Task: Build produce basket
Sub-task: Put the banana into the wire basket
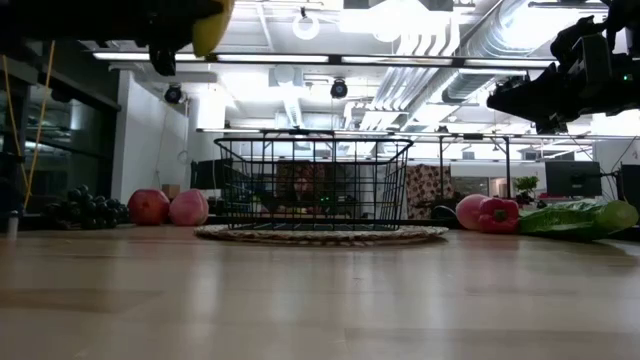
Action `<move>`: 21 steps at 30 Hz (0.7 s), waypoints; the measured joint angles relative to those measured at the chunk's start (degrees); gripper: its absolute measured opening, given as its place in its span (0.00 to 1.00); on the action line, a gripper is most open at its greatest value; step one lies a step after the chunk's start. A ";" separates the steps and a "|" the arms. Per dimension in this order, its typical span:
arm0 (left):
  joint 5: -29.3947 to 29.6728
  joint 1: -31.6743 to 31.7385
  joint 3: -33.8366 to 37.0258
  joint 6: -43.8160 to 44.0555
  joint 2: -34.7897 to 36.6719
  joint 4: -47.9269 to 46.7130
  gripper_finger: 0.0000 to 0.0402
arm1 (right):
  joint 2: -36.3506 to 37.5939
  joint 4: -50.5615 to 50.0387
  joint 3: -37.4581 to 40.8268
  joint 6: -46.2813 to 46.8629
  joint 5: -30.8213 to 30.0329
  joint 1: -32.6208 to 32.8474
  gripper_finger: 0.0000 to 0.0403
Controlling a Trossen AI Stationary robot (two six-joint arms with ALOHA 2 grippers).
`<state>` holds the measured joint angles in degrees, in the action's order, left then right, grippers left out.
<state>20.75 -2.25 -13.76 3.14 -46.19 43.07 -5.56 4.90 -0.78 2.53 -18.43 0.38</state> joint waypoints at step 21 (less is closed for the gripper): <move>-1.03 -1.06 -1.81 -5.84 -0.14 0.52 0.23 | 0.00 5.92 0.01 10.12 -0.05 -0.02 0.03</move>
<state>19.72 -3.31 -15.57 -2.71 -46.33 43.59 -5.56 10.82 -0.78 12.65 -18.48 0.36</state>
